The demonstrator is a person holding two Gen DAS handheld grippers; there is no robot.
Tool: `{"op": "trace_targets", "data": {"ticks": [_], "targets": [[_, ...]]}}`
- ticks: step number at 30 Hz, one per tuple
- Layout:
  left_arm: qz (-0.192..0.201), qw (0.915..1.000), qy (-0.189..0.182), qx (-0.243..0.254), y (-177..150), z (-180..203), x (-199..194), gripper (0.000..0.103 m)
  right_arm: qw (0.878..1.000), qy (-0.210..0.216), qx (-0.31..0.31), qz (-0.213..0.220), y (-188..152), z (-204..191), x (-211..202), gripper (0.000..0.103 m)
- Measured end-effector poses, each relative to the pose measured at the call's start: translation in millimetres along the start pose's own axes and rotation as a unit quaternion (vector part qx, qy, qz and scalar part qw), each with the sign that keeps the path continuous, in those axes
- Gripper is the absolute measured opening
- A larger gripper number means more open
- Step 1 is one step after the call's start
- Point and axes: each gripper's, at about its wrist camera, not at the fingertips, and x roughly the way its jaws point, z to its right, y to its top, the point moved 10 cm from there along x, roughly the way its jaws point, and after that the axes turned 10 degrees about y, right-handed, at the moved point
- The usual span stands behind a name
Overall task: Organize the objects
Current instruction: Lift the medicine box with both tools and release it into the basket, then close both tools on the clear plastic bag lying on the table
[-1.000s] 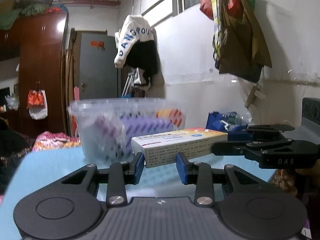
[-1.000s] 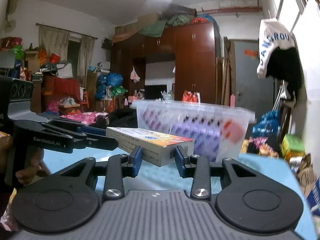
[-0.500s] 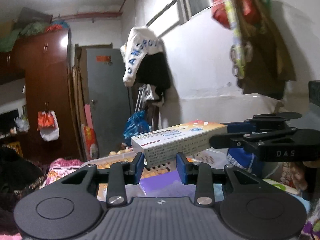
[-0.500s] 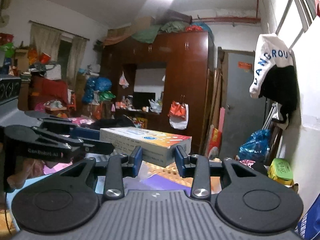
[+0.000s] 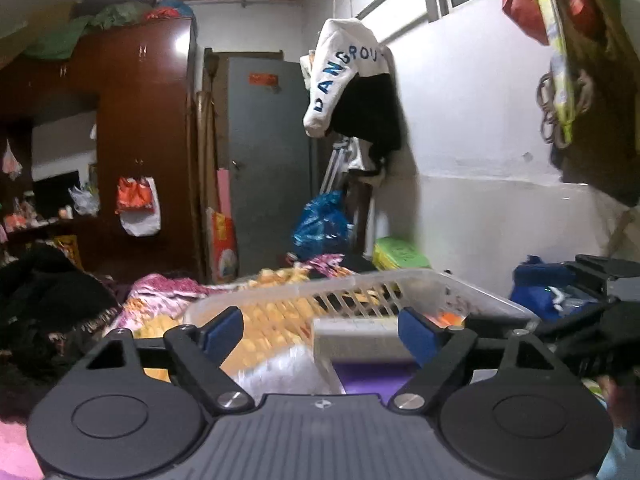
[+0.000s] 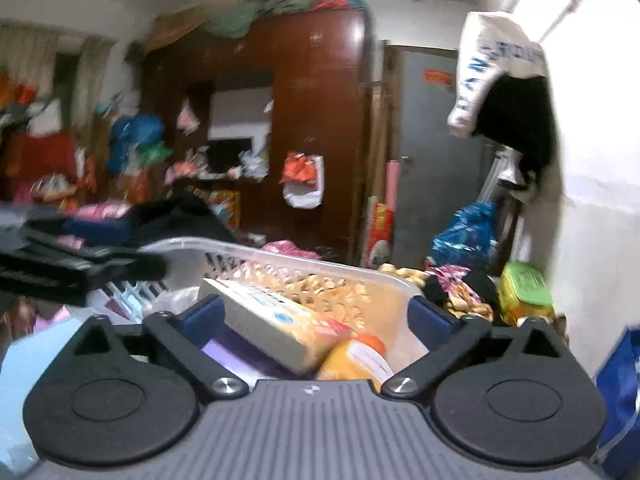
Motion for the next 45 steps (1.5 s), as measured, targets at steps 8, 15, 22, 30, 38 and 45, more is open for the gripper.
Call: {"op": "trace_targets", "data": {"ticks": [8,15,22,30,38,45], "targets": [[-0.025,0.9993,-0.027,0.0,-52,-8,-56,0.094,0.996,0.032,0.085,-0.002,-38,8,-43,0.103],[-0.001,0.9997,-0.023,-0.011,-66,-8,-79,0.094,0.994,0.045,0.094,0.013,-61,0,-61,0.103],[-0.065,0.9976,0.017,-0.018,-120,-23,-76,0.094,0.995,0.018,0.097,-0.022,-105,-8,-67,0.103],[-0.116,0.9927,0.012,-0.031,-158,-31,-74,0.094,0.995,0.017,0.083,-0.062,-126,-22,-66,0.097],[-0.109,0.9939,0.012,-0.016,-163,-24,-80,0.091,0.996,0.02,0.053,-0.064,-138,-34,-77,0.078],[-0.086,0.9957,0.004,0.036,-166,5,-86,0.061,0.997,0.039,0.032,-0.059,-137,-46,-79,0.051]]}}
